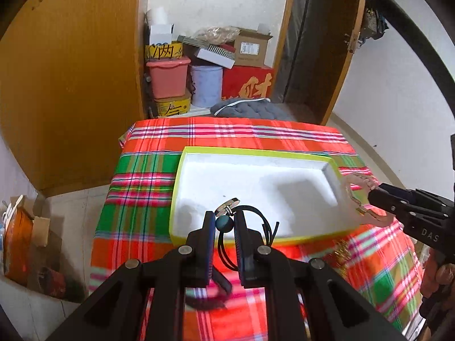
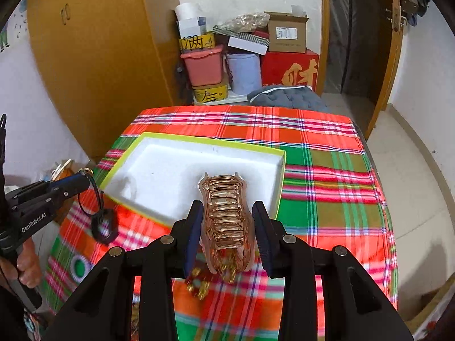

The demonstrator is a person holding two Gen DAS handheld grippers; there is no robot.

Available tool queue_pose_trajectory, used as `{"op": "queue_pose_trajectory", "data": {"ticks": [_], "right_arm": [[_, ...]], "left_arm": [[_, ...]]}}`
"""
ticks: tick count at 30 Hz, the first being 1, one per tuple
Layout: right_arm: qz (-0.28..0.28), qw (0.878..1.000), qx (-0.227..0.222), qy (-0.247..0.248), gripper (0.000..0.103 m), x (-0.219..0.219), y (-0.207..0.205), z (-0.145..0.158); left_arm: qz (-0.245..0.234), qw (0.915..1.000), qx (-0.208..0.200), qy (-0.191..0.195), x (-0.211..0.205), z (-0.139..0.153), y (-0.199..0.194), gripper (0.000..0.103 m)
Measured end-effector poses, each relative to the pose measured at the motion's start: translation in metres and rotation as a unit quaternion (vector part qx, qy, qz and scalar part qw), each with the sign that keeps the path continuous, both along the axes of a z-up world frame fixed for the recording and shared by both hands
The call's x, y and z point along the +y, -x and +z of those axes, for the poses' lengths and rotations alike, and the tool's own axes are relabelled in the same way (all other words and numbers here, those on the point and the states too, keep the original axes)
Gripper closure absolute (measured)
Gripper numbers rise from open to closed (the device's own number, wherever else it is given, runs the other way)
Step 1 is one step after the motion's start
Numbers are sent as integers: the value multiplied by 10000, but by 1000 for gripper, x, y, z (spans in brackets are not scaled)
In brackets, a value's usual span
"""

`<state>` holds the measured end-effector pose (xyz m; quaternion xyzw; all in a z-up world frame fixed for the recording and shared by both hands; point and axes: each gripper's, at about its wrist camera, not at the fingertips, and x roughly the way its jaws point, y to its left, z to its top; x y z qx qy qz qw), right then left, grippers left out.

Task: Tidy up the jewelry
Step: 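Carry both items into the yellow box and open both tools to release them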

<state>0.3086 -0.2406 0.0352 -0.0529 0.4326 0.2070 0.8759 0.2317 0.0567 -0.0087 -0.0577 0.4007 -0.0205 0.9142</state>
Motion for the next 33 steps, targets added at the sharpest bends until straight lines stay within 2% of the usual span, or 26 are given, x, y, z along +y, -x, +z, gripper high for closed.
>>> {"op": "queue_pose_trajectory", "data": {"ticks": [9, 17, 22, 29, 33], "right_arm": [[-57, 9998, 196, 89, 67, 6, -30, -31], [-74, 9993, 321, 185, 66, 7, -40, -48], [-13, 9991, 325, 265, 66, 8, -40, -49], [22, 9990, 330, 296, 65, 5, -34, -49], [4, 9995, 231, 221, 58, 1, -24, -41]], "left_arm": [[50, 9995, 317, -4, 16, -40, -45, 90], [169, 9980, 611, -47, 23, -67, -51, 90], [214, 9979, 597, -130, 20, -67, -49, 89], [209, 9980, 599, -47, 19, -61, -40, 89], [193, 9982, 561, -55, 19, -55, -33, 83]]}}
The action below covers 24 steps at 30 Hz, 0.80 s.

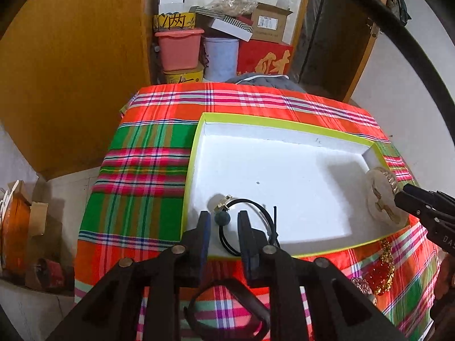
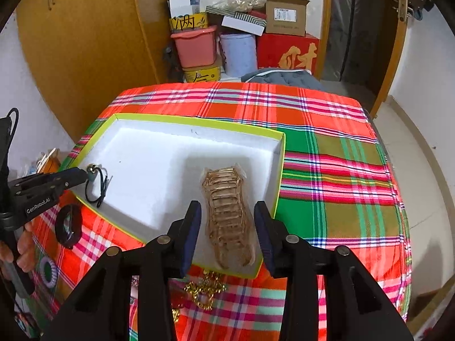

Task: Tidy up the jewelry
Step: 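Carry both items into the yellow box and open both tools to release them, then grasp the black band bracelet with the left tool while the right tool grasps the red bead bracelet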

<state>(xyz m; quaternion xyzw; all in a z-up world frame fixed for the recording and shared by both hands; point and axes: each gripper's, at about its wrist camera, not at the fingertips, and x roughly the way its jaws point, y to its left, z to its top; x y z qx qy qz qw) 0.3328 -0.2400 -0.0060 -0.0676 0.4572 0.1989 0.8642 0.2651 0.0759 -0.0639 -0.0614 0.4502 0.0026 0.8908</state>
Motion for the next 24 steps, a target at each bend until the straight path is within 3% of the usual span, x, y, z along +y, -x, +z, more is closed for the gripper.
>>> {"op": "queue_pose_trajectory", "data": {"ticks": [11, 24], "right_arm": [[-99, 9995, -226, -217, 53, -17, 35, 30], [182, 9988, 127, -442, 53, -35, 106, 40]], "left_arm": [[47, 9999, -96, 128, 3, 26, 44, 82], [238, 9994, -131, 236, 2, 43, 124, 82]]}}
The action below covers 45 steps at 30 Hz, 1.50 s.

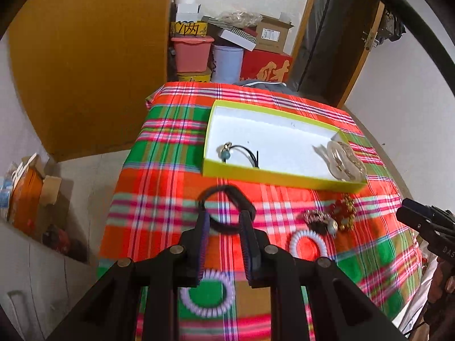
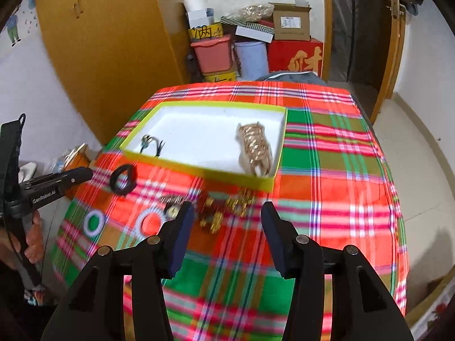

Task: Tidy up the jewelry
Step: 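Grasp the black band bracelet with the left tool while the right tool grasps the red bead bracelet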

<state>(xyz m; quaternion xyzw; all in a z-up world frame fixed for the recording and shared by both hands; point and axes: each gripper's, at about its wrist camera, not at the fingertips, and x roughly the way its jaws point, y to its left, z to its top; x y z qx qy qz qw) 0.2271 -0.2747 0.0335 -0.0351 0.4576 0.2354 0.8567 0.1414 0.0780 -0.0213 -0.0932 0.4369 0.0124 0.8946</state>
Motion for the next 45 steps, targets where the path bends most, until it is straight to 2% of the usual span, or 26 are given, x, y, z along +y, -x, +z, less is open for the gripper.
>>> {"op": "queue_pose_trajectory", "data": {"ticks": [14, 18, 22, 28, 30, 32, 42, 45], "right_arm": [[253, 9996, 28, -133, 54, 9, 27, 6], [349, 9993, 93, -102, 60, 18, 27, -1], [409, 9990, 189, -56, 61, 27, 24, -8], [375, 9990, 251, -3, 61, 34, 11, -16], [329, 9991, 262, 39, 61, 35, 3, -21], [286, 9991, 300, 89, 61, 34, -4, -26], [395, 9981, 395, 250, 61, 38, -36, -49], [536, 9972, 427, 298, 67, 44, -42, -56]], "left_arm": [[117, 9998, -135, 54, 5, 13, 38, 82], [133, 9998, -135, 95, 8, 10, 42, 82], [141, 9997, -104, 156, 14, 6, 40, 82], [161, 9997, -46, 202, 20, -1, 31, 81], [174, 9996, -40, 241, 22, -3, 28, 69], [194, 9994, -52, 286, 24, -5, 25, 64], [222, 9992, 55, 332, 25, -16, 4, 64], [215, 9992, 81, 334, 25, -19, 0, 64]]}}
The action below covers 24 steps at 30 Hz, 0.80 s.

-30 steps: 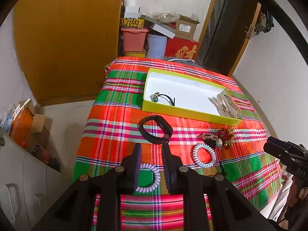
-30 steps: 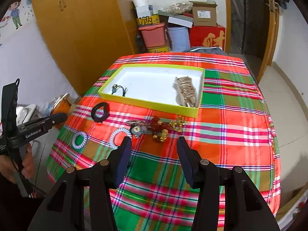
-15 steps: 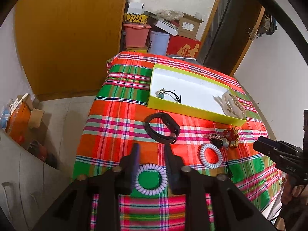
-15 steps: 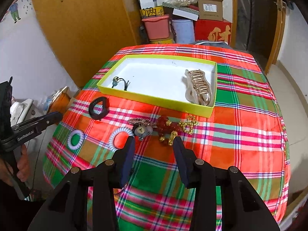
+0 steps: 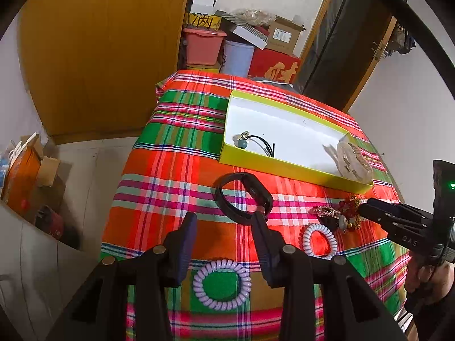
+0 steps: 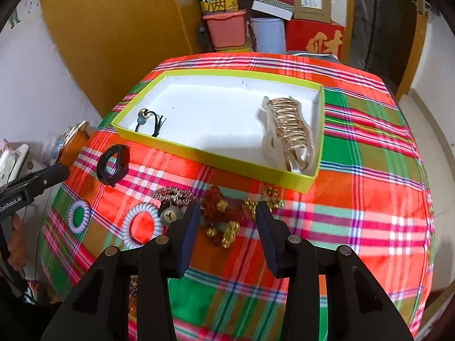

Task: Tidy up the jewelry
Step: 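Grasp the black band bracelet with the left tool while the right tool grasps the red bead bracelet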

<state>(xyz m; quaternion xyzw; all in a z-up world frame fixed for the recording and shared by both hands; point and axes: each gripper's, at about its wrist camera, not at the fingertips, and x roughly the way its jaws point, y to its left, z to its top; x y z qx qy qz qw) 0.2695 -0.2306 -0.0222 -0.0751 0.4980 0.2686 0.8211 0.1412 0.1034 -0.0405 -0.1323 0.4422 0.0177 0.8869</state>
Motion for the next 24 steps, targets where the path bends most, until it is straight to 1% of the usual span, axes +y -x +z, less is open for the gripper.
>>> {"op": "queue_pose_trajectory", "data": {"ticks": [4, 10, 14, 16, 20, 22, 23, 24], "right_arm": [[185, 9998, 71, 63, 76, 8, -5, -9], [320, 9994, 20, 147, 83, 11, -2, -11], [261, 9996, 68, 94, 83, 6, 3, -10], [218, 9997, 102, 49, 83, 2, 6, -9], [132, 9998, 150, -21, 83, -5, 10, -7], [79, 9998, 171, -57, 83, -9, 11, -7], [41, 9998, 178, -75, 83, -11, 11, -7], [-9, 9998, 190, -100, 83, -14, 11, -6]], "left_arm": [[5, 10000, 70, 18, 0, -6, -7, 64], [-23, 9998, 176, 44, -2, -15, -24, 64], [-59, 9996, 263, 39, -5, -25, -37, 64], [3, 9993, 369, 36, -5, -33, -45, 64], [73, 9991, 424, -27, -6, -44, -53, 64], [115, 9989, 393, -223, -9, -44, -56, 72], [115, 9987, 399, -290, -10, -45, -56, 84], [111, 9985, 400, -358, -12, -45, -57, 88]]}}
